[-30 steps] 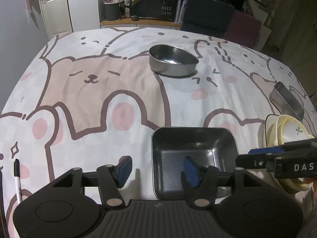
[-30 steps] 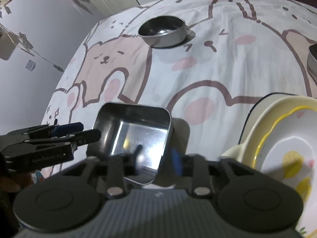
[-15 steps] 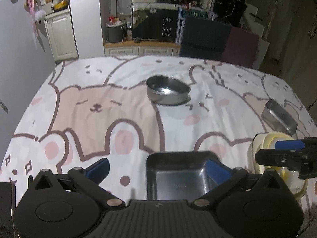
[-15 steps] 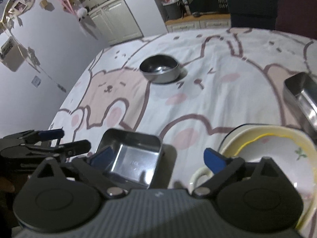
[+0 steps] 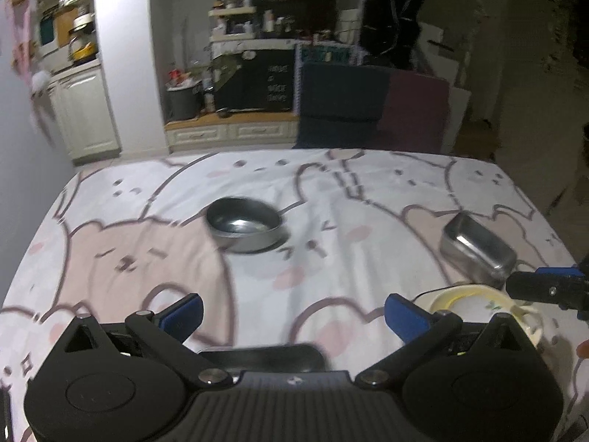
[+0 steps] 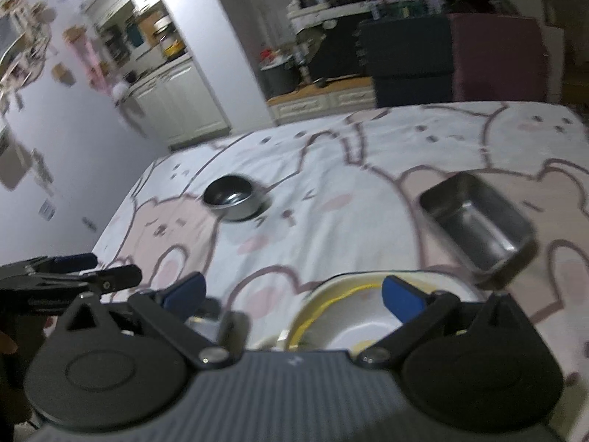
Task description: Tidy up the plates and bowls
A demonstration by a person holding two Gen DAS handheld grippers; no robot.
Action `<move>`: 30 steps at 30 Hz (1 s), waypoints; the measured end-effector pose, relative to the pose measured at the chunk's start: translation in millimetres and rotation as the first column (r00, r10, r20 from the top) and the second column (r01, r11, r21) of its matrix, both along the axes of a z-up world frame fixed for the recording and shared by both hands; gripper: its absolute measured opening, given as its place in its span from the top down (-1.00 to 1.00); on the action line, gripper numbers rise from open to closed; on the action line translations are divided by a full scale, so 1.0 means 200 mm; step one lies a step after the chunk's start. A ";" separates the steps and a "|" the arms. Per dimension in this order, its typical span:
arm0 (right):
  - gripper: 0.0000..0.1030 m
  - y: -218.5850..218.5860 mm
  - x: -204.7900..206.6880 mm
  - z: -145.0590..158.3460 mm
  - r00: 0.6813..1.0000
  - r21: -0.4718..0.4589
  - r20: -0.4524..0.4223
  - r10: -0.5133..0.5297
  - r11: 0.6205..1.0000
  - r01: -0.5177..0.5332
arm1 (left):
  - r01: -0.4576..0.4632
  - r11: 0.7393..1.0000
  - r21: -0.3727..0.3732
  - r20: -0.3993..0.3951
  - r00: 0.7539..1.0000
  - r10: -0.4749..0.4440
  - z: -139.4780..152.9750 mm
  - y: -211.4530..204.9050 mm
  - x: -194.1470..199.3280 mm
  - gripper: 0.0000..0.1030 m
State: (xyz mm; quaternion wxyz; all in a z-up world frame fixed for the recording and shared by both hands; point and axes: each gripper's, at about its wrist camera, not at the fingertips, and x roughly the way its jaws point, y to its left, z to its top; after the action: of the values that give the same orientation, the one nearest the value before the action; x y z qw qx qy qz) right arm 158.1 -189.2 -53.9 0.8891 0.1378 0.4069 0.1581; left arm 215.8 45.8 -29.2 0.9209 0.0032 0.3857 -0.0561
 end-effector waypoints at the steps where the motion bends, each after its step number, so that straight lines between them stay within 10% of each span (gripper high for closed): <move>1: -0.99 -0.04 0.00 0.00 1.000 0.000 0.005 -0.020 1.000 0.020 | 0.014 1.000 0.000 0.007 1.000 -0.014 0.00 -0.04 0.01 -1.00; 18: -0.99 -0.72 -0.01 -0.16 0.950 0.019 -0.040 -0.311 0.950 0.311 | 0.216 0.976 0.020 0.036 0.976 -0.217 -0.06 -0.74 0.35 -1.00; 30: -0.99 -0.97 0.18 -0.41 0.876 0.079 -0.224 -0.426 0.888 0.452 | 0.305 0.947 0.098 -0.045 0.952 -0.302 -0.29 -1.09 0.70 -1.00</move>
State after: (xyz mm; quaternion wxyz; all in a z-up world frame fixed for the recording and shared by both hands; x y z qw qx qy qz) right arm 194.1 -382.3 -135.8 0.8453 0.2989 0.4414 -0.0369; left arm 355.5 -172.0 -86.5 0.8941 0.1098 0.3965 -0.1771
